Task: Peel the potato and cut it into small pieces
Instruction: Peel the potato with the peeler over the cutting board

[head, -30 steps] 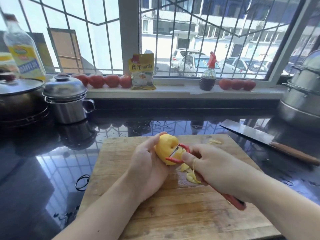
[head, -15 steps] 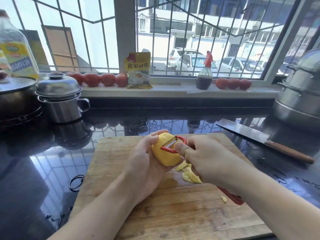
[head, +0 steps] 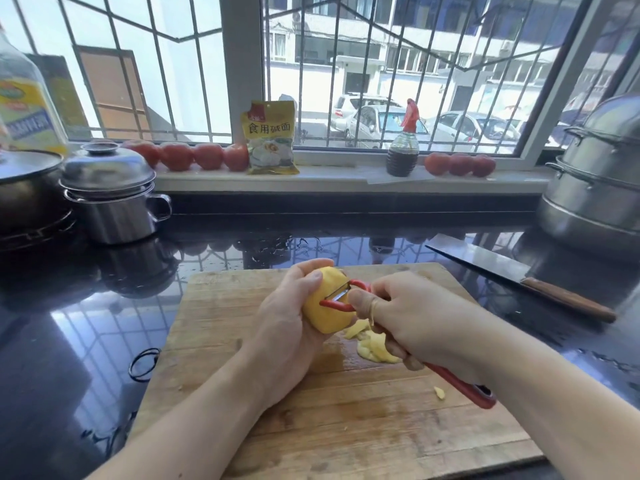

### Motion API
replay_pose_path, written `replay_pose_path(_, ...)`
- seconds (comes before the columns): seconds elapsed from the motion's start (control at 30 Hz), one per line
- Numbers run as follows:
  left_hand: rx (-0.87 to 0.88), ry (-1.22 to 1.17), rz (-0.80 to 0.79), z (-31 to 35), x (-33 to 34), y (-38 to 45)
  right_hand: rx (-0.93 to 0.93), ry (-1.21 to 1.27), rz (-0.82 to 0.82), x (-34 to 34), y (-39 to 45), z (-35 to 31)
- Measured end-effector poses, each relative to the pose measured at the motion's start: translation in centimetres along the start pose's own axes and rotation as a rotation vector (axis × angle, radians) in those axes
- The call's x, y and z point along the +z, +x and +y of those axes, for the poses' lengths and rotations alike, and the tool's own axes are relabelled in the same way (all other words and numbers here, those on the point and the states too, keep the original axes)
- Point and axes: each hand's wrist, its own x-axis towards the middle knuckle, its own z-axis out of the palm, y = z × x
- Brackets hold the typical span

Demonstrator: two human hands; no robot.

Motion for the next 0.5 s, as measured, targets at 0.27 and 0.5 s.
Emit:
replay_pose_path(0.27,-0.064,0.088,0.012,-0.5,0.0,0.2,0.008,-0.166,-0.038,-0.7,0.6,0.8)
replay_pose_path(0.5,-0.029,0.162,-0.006,-0.5,-0.2,0.0,0.025,-0.206,-0.079,-0.7,0.7,1.1)
